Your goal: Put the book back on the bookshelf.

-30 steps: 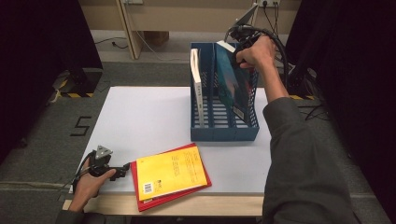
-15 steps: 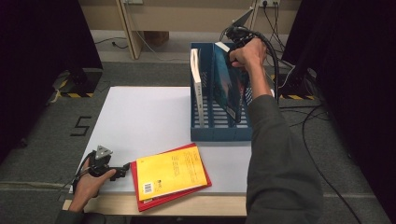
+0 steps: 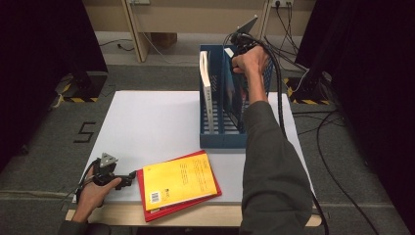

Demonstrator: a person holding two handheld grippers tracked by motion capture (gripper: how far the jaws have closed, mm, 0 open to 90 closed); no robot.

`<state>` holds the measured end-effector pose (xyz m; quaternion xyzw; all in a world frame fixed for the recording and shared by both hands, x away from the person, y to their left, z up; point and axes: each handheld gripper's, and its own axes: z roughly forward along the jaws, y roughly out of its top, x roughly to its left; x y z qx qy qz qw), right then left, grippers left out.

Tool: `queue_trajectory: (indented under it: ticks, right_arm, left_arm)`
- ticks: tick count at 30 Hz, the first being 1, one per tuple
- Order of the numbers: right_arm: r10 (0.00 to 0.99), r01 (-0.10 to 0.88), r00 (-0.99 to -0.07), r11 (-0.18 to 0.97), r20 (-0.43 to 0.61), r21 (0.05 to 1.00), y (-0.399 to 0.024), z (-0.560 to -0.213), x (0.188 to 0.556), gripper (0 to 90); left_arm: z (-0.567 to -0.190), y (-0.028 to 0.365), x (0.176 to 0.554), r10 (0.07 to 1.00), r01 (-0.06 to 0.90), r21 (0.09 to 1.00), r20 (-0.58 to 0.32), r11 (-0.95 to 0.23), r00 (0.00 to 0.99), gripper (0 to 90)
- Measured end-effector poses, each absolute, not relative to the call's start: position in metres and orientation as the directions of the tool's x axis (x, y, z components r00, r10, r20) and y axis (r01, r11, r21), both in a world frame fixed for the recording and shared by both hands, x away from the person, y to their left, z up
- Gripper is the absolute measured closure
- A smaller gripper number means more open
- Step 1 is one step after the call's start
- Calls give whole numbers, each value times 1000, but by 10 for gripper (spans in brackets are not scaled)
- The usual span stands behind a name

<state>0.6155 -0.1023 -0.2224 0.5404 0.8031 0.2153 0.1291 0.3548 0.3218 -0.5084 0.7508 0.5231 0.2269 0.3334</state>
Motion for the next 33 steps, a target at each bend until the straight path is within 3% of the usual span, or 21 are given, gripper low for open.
queue_trajectory:
  ticks: [10, 25, 33]
  right_arm:
    - [932, 825, -358, 292, 48, 483, -96, -249, 624, 732]
    - [912, 804, -408, 334, 48, 492, -99, -254, 605, 702]
    - [885, 781, -460, 366, 70, 505, -107, -250, 592, 592]
  left_arm:
    - [-509, 322, 355, 937, 633, 740, -9, -229, 349, 2]
    - [-509, 322, 354, 938, 634, 739, -8, -227, 346, 2]
    - [-509, 322, 354, 938, 632, 742, -10, -225, 346, 2]
